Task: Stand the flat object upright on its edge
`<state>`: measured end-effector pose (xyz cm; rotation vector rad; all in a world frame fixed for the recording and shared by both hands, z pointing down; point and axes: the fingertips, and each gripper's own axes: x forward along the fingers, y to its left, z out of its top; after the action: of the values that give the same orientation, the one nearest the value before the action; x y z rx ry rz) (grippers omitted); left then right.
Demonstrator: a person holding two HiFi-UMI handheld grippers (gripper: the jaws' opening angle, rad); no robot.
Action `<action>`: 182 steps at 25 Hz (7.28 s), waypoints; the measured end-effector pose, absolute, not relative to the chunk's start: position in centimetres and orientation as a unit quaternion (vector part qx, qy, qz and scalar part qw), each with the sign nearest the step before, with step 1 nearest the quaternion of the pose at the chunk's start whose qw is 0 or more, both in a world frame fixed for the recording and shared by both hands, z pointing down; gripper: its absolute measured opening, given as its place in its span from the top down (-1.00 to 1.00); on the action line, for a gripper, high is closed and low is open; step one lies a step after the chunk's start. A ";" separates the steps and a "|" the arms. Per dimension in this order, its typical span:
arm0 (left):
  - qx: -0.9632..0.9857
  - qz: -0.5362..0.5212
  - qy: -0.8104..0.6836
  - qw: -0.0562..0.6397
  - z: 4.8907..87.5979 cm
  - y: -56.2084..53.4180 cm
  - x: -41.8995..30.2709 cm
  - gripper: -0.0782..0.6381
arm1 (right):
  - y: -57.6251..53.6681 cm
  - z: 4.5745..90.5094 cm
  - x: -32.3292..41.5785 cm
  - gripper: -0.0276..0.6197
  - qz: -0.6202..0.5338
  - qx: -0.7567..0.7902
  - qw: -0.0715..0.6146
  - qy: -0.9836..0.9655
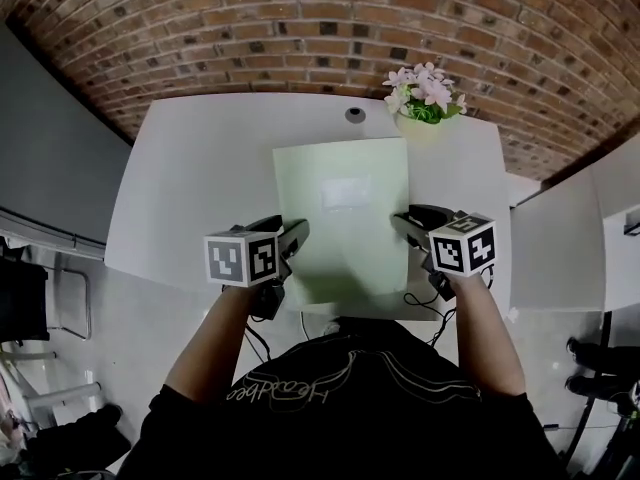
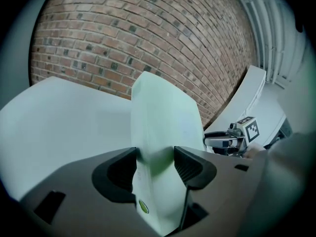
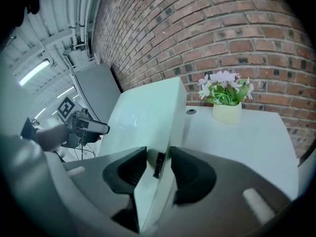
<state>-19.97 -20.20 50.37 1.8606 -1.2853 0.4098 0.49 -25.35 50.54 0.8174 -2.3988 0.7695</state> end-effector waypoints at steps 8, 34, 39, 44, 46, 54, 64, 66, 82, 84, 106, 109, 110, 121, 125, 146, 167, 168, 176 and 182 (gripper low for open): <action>0.763 0.178 -0.516 0.345 47.8 -20.5 -19.9 0.11 | -25.1 48.2 0.6 0.43 0.232 0.334 0.218 -0.887; 0.839 0.153 -0.489 0.183 45.0 -18.1 -18.8 0.17 | -23.3 45.6 1.9 0.49 0.093 0.385 0.174 -0.902; 0.863 0.125 -0.458 0.172 44.9 -16.8 -18.7 0.19 | -22.0 45.7 2.3 0.49 0.090 0.379 0.144 -0.910; 0.884 0.092 -0.428 0.162 44.5 -16.8 -18.9 0.02 | -21.2 45.7 2.4 0.49 0.075 0.366 0.131 -0.918; 0.895 0.090 -0.407 0.159 44.7 -17.0 -19.1 -0.06 | -21.0 45.9 2.5 0.49 0.075 0.364 0.126 -0.920; 0.923 0.146 -0.325 0.144 45.6 -18.8 -19.0 -0.19 | -20.7 46.6 2.2 0.54 0.098 0.361 0.116 -0.920; 0.933 0.172 -0.295 0.115 45.3 -19.7 -17.9 -0.18 | -20.2 46.4 2.3 0.54 0.102 0.351 0.129 -0.922; 0.932 0.174 -0.298 0.112 45.5 -19.6 -18.0 -0.16 | -20.2 46.4 2.3 0.54 0.109 0.348 0.124 -0.923; 0.874 0.184 -0.425 0.147 45.8 -16.0 -18.1 -0.08 | -18.9 45.5 2.9 0.53 0.145 0.336 0.111 -0.924; 0.857 0.191 -0.451 0.159 45.9 -14.8 -18.4 -0.08 | -18.0 45.2 3.0 0.54 0.164 0.327 0.096 -0.926; 0.651 0.161 -0.703 0.239 46.5 -5.4 -16.2 -0.07 | -1.5 43.7 9.2 0.90 0.249 0.243 0.055 -0.936; 0.630 0.154 -0.721 0.244 46.4 -4.5 -15.6 -0.07 | -0.2 43.6 11.1 0.90 0.248 0.254 0.057 -0.933; 0.625 0.152 -0.726 0.246 46.3 -4.2 -15.4 -0.07 | 0.1 43.4 11.6 0.90 0.247 0.257 0.055 -0.933; 0.571 0.141 -0.766 0.260 46.1 -1.8 -14.7 -0.07 | 2.5 42.2 11.8 0.90 0.222 0.245 0.071 -0.941; 0.560 0.134 -0.773 0.267 46.1 -1.7 -14.1 -0.07 | 2.3 42.4 11.6 0.90 0.220 0.243 0.080 -0.941; 0.528 0.111 -0.805 0.247 46.5 -12.8 -16.9 -0.05 | -8.8 44.9 12.7 0.90 0.250 0.271 0.108 -0.923; 0.502 0.106 -0.825 0.236 46.1 -28.9 -19.5 -0.06 | -21.6 49.2 12.3 0.90 0.304 0.294 0.133 -0.896; 0.503 0.105 -0.825 0.234 46.0 -29.4 -19.5 -0.06 | -22.0 49.2 12.2 0.90 0.305 0.296 0.133 -0.896; 0.512 0.102 -0.821 0.230 46.4 -33.2 -20.4 -0.06 | -23.8 50.2 11.3 0.90 0.319 0.286 0.144 -0.892; 0.518 0.102 -0.816 0.234 46.3 -35.0 -20.3 -0.06 | -23.3 50.0 10.5 0.90 0.323 0.253 0.147 -0.900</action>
<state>-20.27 -34.98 46.27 1.4226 -2.2418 0.2798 10.45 -23.34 50.00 0.7281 -2.5893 0.9291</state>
